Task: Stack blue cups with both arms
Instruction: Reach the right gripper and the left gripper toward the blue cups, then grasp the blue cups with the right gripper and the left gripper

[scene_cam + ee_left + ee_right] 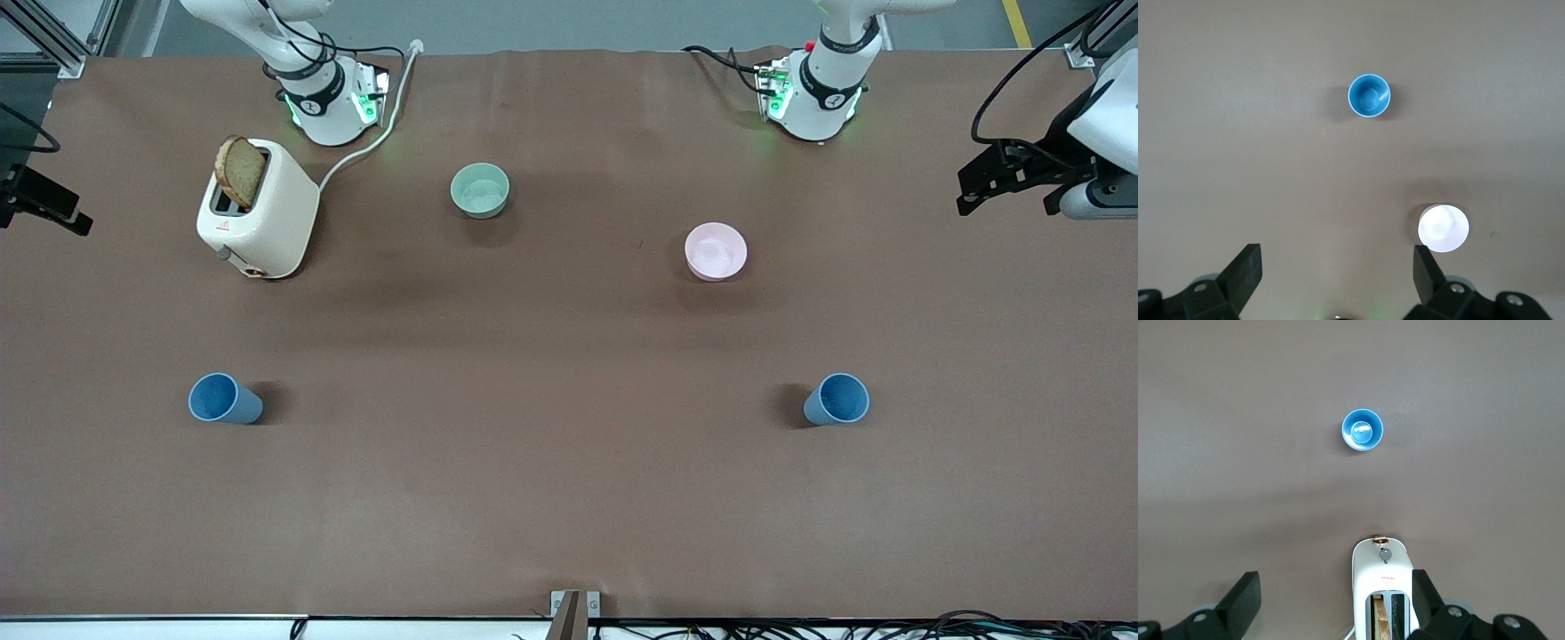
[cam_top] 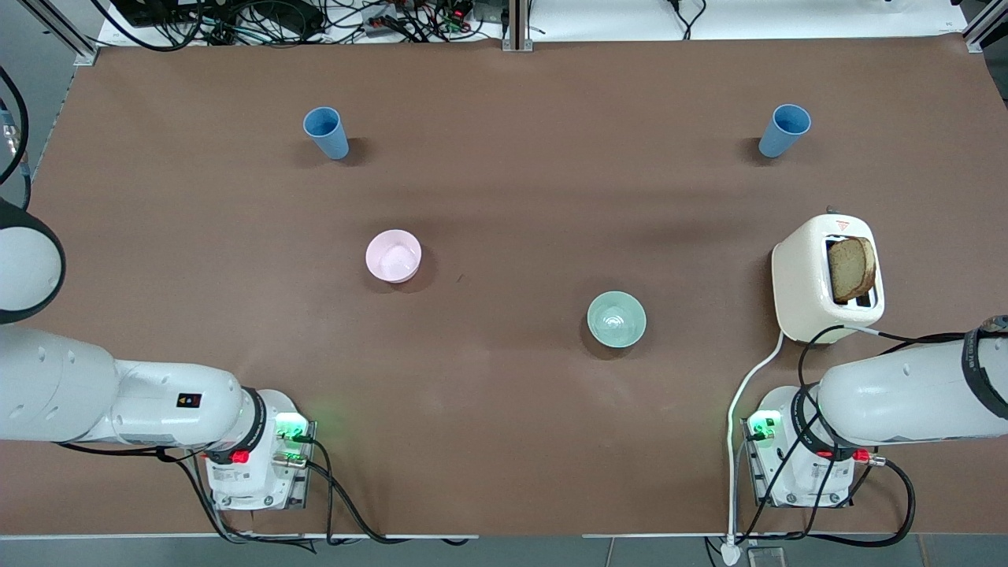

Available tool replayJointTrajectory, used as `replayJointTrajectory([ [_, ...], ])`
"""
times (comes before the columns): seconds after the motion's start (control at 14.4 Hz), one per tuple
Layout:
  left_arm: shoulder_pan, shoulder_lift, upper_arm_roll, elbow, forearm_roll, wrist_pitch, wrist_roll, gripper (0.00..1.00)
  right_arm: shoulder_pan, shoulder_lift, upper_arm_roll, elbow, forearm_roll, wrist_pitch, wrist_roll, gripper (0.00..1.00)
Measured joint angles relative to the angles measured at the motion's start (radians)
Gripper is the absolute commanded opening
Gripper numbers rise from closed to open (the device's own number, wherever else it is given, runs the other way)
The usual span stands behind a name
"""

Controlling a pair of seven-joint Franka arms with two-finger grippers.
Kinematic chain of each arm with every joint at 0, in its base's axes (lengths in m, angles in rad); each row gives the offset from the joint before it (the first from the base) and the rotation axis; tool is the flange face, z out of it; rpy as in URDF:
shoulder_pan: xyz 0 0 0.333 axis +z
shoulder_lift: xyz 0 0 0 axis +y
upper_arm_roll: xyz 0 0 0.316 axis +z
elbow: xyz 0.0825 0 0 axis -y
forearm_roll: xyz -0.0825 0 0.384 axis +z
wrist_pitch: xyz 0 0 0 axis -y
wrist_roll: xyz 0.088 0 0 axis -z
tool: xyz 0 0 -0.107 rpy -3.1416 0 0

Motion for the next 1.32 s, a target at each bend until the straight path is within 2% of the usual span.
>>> replayJointTrajectory([
  [0.35, 0.001, 0.002, 0.001, 0.005, 0.000, 0.002, 0.001, 1.00, 0.000, 0.000, 0.000, 0.000, 0.000, 0.000, 0.000, 1.00],
  [0.62, 0.003, 0.072, 0.004, 0.037, 0.001, 0.046, -0.001, 1.00, 0.000, 0.032, 0.000, -0.004, 0.002, 0.017, 0.000, 1.00],
  [0.76, 0.004, 0.149, 0.007, 0.030, 0.003, 0.114, -0.004, 1.00, 0.000, 0.084, 0.000, -0.013, 0.002, 0.071, 0.000, 1.00],
  [0.9, 0.004, 0.235, 0.007, -0.004, 0.004, 0.227, -0.035, 1.00, -0.010, 0.177, -0.004, -0.033, 0.002, 0.147, -0.047, 1.00],
  [1.11, 0.003, 0.341, 0.007, -0.099, 0.004, 0.431, -0.070, 1.00, -0.050, 0.346, -0.009, -0.053, 0.002, 0.321, -0.209, 1.00],
  [1.32, 0.015, 0.428, 0.008, -0.156, 0.004, 0.586, -0.074, 1.00, -0.089, 0.445, -0.010, -0.119, 0.003, 0.522, -0.273, 1.00],
])
